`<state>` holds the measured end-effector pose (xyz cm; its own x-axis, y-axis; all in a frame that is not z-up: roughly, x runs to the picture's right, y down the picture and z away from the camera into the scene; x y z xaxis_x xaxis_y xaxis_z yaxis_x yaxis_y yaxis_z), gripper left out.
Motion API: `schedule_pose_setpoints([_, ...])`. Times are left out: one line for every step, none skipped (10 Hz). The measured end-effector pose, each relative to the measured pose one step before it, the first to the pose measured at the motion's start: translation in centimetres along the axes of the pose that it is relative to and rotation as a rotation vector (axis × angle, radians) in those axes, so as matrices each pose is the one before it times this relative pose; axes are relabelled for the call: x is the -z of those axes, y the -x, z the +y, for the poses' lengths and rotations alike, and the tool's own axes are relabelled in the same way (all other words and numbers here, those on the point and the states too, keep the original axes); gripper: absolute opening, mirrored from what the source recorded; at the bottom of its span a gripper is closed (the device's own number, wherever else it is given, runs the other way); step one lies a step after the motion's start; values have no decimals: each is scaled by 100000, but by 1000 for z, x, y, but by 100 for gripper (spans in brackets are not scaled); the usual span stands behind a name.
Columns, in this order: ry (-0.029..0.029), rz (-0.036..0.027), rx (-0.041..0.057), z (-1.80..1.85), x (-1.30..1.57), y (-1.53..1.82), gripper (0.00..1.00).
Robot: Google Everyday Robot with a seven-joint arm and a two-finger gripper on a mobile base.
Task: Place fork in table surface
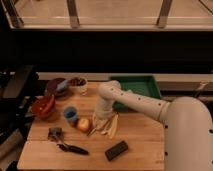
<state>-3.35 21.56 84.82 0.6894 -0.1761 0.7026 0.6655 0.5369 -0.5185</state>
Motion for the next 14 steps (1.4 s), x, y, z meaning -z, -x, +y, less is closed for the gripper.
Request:
schedule_pose_setpoints([-835, 973, -868, 303, 461, -464, 0])
schedule_pose_setpoints([-2295, 470, -1774, 250, 1144, -371, 0])
schedule_pose_setpoints([-2229, 501, -1216, 58, 1355, -70, 0])
schedule_pose_setpoints([-2680, 673, -660, -206, 1697, 193, 0])
schedule_pose_setpoints([-2607, 868, -985, 14, 1855, -56, 0])
schedule_pose_setpoints([-2233, 760, -739, -118, 1470, -161, 0])
schedule_pose_setpoints([-2354, 810, -181, -492, 1265, -1, 0])
schedule_pose_setpoints([-1399, 530, -14, -381, 742, 6, 0])
schedule_pose_setpoints([-2574, 1000, -232, -619, 1528, -45, 0])
schedule_pose_setpoints([-2485, 712, 237, -553, 1380, 102, 0])
schedule_pose_setpoints([-2945, 1009, 983, -716, 1649, 264, 0])
schedule_pose_setpoints([-2433, 1251, 995, -712, 1315, 161, 0])
schedule_pose_setpoints([-1835, 1189, 1004, -717, 933, 186, 0])
schedule_pose_setpoints([-2361, 1279, 1284, -813, 804, 238, 0])
